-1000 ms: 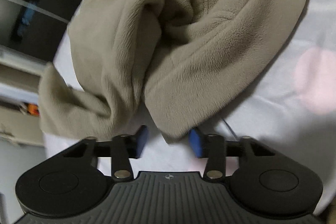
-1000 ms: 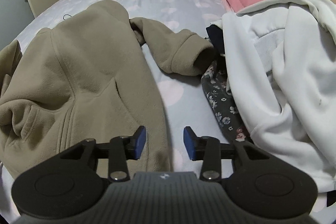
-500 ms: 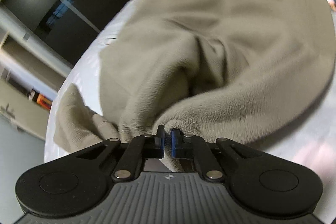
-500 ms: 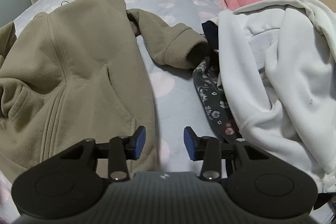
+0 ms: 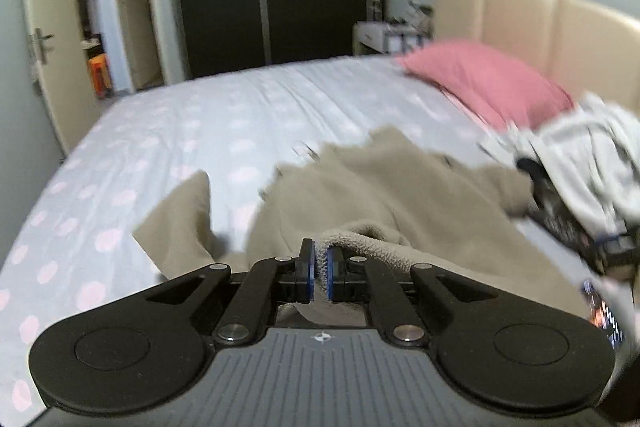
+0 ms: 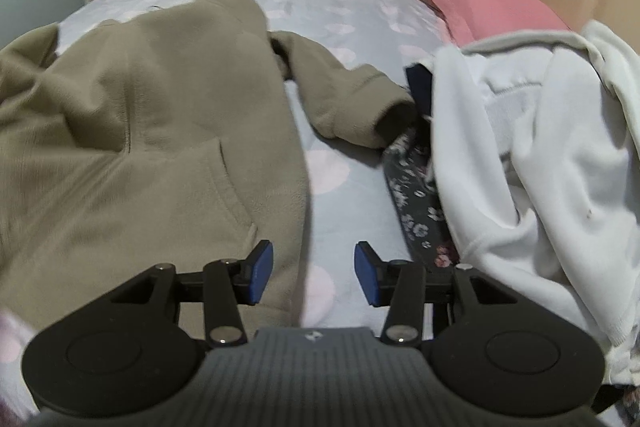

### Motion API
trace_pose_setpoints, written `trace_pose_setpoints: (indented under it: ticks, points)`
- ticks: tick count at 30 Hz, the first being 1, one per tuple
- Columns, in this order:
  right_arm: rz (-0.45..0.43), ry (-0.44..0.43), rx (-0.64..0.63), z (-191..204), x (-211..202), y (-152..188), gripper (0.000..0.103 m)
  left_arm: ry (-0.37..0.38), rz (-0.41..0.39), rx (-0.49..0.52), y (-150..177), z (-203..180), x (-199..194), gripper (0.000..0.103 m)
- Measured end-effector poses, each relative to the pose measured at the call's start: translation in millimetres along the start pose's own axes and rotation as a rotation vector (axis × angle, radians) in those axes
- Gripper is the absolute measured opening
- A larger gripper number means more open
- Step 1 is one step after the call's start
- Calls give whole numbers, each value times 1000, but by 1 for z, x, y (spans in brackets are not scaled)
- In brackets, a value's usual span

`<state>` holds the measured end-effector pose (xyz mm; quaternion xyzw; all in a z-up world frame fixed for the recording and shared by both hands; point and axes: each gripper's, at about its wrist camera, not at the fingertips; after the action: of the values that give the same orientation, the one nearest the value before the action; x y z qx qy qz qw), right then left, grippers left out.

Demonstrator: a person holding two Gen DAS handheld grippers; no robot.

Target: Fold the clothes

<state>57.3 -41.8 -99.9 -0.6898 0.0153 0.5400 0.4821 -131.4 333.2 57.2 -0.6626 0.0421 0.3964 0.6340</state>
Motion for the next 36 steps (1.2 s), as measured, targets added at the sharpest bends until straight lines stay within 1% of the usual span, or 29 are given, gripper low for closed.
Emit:
trace_pose_setpoints:
  ticks: [1,4,7,9,10,11,15,17,20,22,25,29,30,31,32,33,34,35,36]
  points:
    - [-3,-15,-13,3,-2,1,49,-22,-7,-26,-8,9,0,4]
    - [-6,-64,-48,12,-7,3,51,-89,12,-120,-16,41,11,4]
    - [28,-142,-59,26,-7,7,52,-136,53,-168,-18,64,26,4]
    - [53,-188,-57,39,-7,13,53,-146,82,-186,-16,72,34,4]
    - [70,-215,-53,48,-7,18,55,-154,86,-183,-14,73,37,4]
    - [90,-238,-50,58,-6,23,56,-163,84,-174,-13,73,37,4]
    - [199,-317,3,103,8,55,57,-167,84,-175,-10,76,41,4]
    - [243,-321,49,120,20,70,57,-166,88,-175,-9,77,40,4]
    - [263,-259,144,134,41,85,57,-161,91,-182,-5,80,39,4]
    - [265,-250,209,134,55,90,55,-155,94,-195,-1,84,39,4]
    - [216,-233,285,128,62,89,55,-145,97,-205,5,88,39,4]
    - [155,-262,469,114,74,85,57,-137,103,-212,13,92,41,4]
    - [148,-262,490,115,78,86,56,-138,108,-215,15,93,42,4]
    - [137,-250,484,118,79,87,50,-137,112,-218,17,94,43,4]
    - [127,-237,472,121,80,87,37,-137,115,-223,19,94,42,4]
    - [120,-225,448,125,78,86,31,-135,116,-226,21,95,41,4]
    - [113,-216,432,126,76,84,12,-133,118,-230,23,96,39,4]
    - [104,-214,429,124,73,82,10,-130,119,-233,25,96,37,4]
    - [86,-223,453,118,67,80,9,-122,120,-234,26,96,34,4]
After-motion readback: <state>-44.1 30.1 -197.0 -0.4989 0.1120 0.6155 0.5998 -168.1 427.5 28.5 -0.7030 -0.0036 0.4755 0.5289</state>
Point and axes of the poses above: each gripper's, at about its wrist camera, not at the fingertips, and x roughly the way its jaws point, z to its left, y to its underside, and after that the axes turned 8 degrees about -y, right-handed
